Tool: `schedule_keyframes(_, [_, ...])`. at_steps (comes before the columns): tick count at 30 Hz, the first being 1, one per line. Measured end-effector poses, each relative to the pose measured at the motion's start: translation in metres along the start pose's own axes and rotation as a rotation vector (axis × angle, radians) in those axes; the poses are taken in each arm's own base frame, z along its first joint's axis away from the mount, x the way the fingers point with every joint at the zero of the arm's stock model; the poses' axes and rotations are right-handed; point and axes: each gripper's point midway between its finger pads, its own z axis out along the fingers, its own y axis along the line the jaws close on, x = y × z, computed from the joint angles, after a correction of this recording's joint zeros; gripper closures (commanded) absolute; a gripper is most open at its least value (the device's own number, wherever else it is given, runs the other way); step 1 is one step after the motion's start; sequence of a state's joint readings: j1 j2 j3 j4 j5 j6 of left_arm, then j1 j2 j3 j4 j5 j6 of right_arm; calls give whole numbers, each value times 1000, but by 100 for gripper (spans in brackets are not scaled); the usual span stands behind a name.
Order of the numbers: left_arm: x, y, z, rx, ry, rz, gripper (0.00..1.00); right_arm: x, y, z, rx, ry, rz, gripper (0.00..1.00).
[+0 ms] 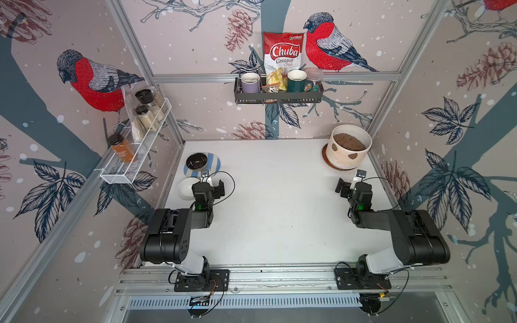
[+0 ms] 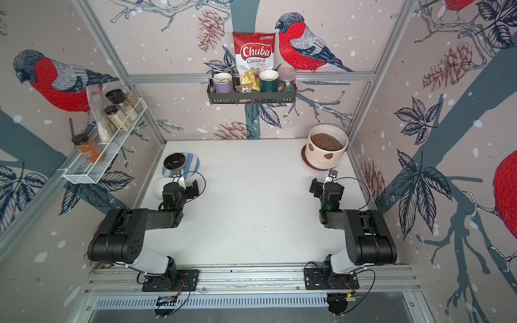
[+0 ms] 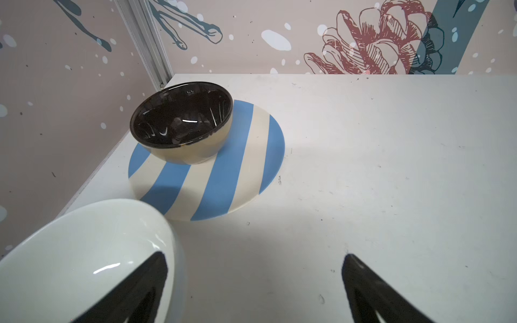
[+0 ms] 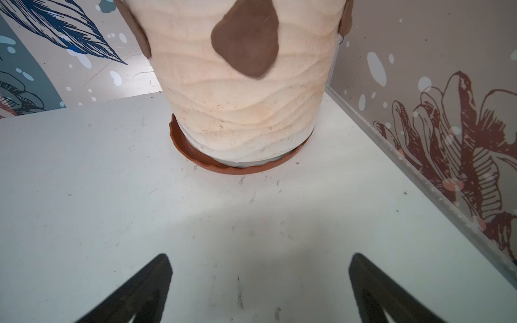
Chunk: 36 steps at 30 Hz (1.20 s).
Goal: Scrub the dried mud off the ceramic pot
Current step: Pick up the brush from the corner of the board.
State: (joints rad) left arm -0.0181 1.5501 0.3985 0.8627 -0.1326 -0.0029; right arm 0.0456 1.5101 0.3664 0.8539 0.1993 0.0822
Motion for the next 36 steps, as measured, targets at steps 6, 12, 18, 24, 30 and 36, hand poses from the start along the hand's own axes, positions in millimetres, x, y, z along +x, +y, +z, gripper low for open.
schedule_keyframes(6, [0,0,0,-2,0,3,3,0,0,0,0,0,0,1])
schedule_keyframes(12, [0,0,0,-2,0,3,3,0,0,0,0,0,0,1])
schedule_keyframes(18, [0,0,0,-2,0,3,3,0,0,0,-8,1,3,1])
schedule_keyframes(24, [0,0,0,-2,0,3,3,0,-1,1,-10,2,5,1])
schedule_keyframes(30, [0,0,0,-2,0,3,3,-1,0,-2,-14,-5,5,1])
schedule_keyframes(36, [5,0,-3,2,2,4,3,-14,-11,-22,40,-64,39,1])
